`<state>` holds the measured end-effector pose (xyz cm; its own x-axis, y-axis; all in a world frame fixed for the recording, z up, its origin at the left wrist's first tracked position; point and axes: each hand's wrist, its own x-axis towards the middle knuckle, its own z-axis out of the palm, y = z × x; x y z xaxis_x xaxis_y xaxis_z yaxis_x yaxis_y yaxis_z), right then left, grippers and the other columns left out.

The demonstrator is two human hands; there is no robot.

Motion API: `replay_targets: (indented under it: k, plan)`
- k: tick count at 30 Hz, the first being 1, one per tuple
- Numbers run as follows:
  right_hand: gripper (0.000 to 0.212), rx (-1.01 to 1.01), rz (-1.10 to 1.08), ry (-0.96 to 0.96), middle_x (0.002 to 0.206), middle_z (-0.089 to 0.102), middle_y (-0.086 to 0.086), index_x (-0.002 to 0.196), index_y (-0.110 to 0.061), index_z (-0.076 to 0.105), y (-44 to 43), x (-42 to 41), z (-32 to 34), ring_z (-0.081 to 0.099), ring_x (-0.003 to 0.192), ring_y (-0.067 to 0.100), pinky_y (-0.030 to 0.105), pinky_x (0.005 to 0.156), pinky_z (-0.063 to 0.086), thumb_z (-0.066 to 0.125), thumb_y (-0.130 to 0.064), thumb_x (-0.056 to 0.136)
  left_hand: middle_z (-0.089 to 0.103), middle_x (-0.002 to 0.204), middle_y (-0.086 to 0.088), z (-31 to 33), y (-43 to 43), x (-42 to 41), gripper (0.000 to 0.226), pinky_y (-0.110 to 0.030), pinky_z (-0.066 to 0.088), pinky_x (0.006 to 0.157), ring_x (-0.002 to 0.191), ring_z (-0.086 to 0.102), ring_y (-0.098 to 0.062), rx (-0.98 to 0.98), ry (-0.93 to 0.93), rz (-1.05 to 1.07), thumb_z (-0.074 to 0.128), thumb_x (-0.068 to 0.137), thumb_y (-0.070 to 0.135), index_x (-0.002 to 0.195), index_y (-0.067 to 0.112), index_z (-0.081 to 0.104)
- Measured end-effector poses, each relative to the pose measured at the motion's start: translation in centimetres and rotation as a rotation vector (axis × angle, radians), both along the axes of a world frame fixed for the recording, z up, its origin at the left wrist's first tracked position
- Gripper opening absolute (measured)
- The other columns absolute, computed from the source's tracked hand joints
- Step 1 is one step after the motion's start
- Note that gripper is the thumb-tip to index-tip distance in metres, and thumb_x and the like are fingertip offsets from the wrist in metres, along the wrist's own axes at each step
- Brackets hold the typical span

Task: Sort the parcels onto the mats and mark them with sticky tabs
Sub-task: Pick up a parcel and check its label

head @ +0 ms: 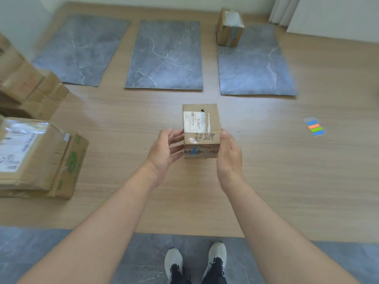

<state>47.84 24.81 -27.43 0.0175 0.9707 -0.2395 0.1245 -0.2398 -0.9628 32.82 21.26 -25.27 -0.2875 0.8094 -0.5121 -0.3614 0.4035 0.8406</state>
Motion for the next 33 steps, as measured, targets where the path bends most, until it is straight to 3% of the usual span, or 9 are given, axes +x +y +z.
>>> replay_targets:
  k: [3,6,11,13,18,23,27,31,33]
  plan:
    - [0.049,0.029,-0.014,0.003,0.112,0.075,-0.006,0.114,-0.026,0.072,1.9,0.1,4.7,0.068,0.108,0.015,0.047,0.1,0.053,0.037,-0.054,0.093,0.07,0.122,0.001,4.4,2.2,0.0,0.049,-0.034,0.053,0.091,0.111,0.066,-0.02,0.061,0.06,-0.052,0.029,0.103,0.042,0.126,0.019,0.067]
    - [0.04,0.09,-0.04,0.04,0.098,0.076,-0.006,0.099,-0.026,0.072,4.0,0.8,9.3,0.07,0.096,0.015,0.045,0.091,0.055,0.036,-0.044,0.097,0.069,0.125,0.0,9.0,4.6,0.6,0.051,-0.035,0.053,0.093,0.113,0.066,-0.021,0.123,0.121,-0.112,0.028,0.103,0.045,0.127,0.021,0.066]
    - [0.039,0.119,-0.064,0.086,0.096,0.075,-0.005,0.1,-0.023,0.071,9.1,2.8,14.6,0.069,0.092,0.012,0.03,0.078,0.053,0.037,-0.041,0.104,0.07,0.122,0.001,14.6,9.8,2.5,0.053,-0.038,0.051,0.099,0.111,0.066,-0.021,0.19,0.178,-0.165,0.026,0.105,0.047,0.126,0.021,0.066]
    - [0.039,0.122,-0.062,0.083,0.096,0.075,-0.005,0.1,-0.023,0.071,11.8,3.6,15.4,0.069,0.092,0.013,0.033,0.079,0.054,0.037,-0.043,0.102,0.069,0.123,0.002,15.4,12.8,3.3,0.054,-0.04,0.05,0.102,0.113,0.066,-0.022,0.186,0.197,-0.177,0.025,0.105,0.049,0.128,0.022,0.065]
    - [0.043,0.075,-0.023,0.058,0.096,0.075,-0.007,0.1,-0.027,0.07,20.6,5.7,14.2,0.069,0.095,0.014,0.039,0.087,0.055,0.036,-0.051,0.095,0.07,0.123,0.005,14.0,21.0,5.2,0.052,-0.044,0.049,0.104,0.115,0.064,-0.025,0.122,0.202,-0.172,0.028,0.104,0.052,0.125,0.025,0.067]
    - [0.04,0.002,0.038,0.03,0.1,0.074,-0.007,0.105,-0.029,0.068,29.1,6.3,10.1,0.068,0.098,0.014,0.039,0.09,0.055,0.035,-0.051,0.096,0.068,0.12,0.014,10.1,29.1,6.3,0.042,-0.042,0.043,0.108,0.114,0.062,-0.021,0.031,0.235,-0.139,0.025,0.104,0.053,0.106,0.04,0.065]
    - [0.041,-0.066,0.079,0.068,0.112,0.072,-0.006,0.118,-0.03,0.066,33.9,6.4,7.0,0.065,0.106,0.011,0.028,0.083,0.048,0.034,-0.048,0.101,0.065,0.113,0.023,6.9,34.4,6.6,0.042,-0.039,0.033,0.112,0.115,0.06,-0.014,-0.013,0.191,-0.108,0.023,0.104,0.052,0.102,0.042,0.064]
    - [0.049,-0.11,0.092,0.037,0.129,0.061,-0.001,0.118,-0.04,0.066,38.0,5.3,4.3,0.058,0.117,0.012,0.035,0.1,0.047,0.031,-0.058,0.088,0.067,0.111,0.013,4.0,38.7,6.3,0.039,-0.032,0.033,0.11,0.108,0.061,-0.009,-0.041,0.154,-0.074,0.026,0.106,0.049,0.11,0.038,0.063]
    - [0.043,-0.16,0.086,0.057,0.124,0.064,0.0,0.114,-0.036,0.067,40.1,4.8,3.2,0.06,0.11,0.01,0.029,0.091,0.047,0.032,-0.053,0.096,0.066,0.11,0.007,2.6,40.7,5.9,0.039,-0.032,0.036,0.109,0.107,0.061,-0.01,-0.052,0.143,-0.063,0.027,0.106,0.049,0.118,0.035,0.062]
